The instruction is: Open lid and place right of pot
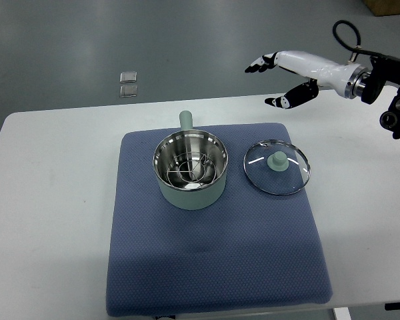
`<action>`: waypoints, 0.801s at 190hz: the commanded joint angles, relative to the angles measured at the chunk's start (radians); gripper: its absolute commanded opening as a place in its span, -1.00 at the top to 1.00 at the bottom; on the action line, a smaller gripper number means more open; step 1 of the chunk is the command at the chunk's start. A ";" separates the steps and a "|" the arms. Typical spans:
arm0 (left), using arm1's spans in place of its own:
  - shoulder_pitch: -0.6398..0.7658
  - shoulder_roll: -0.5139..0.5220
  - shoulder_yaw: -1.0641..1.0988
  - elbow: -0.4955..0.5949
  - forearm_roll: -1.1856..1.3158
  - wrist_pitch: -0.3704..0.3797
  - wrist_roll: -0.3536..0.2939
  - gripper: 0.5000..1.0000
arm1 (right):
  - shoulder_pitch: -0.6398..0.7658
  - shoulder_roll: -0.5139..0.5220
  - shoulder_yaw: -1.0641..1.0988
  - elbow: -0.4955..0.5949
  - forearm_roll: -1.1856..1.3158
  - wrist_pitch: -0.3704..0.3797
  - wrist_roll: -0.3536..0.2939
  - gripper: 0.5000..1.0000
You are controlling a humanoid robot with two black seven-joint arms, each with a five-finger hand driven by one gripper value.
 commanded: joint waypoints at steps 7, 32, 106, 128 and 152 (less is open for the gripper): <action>0.000 0.000 0.000 0.000 0.000 0.000 0.000 -1.00 | -0.238 0.071 0.375 -0.039 0.118 0.054 -0.008 -0.57; 0.000 0.000 0.000 0.000 0.000 0.000 0.000 -1.00 | -0.364 0.146 0.602 -0.071 0.223 0.131 -0.011 -0.57; 0.000 0.000 0.000 0.000 0.000 0.000 0.001 -1.00 | -0.477 0.364 0.923 -0.239 0.420 0.159 -0.103 -0.67; 0.000 0.000 0.000 0.000 0.000 0.000 0.000 -1.00 | -0.517 0.435 1.001 -0.266 0.420 0.174 -0.106 -0.69; 0.000 0.000 0.000 0.000 0.000 0.000 0.000 -1.00 | -0.580 0.507 1.052 -0.263 0.405 0.186 -0.108 -0.70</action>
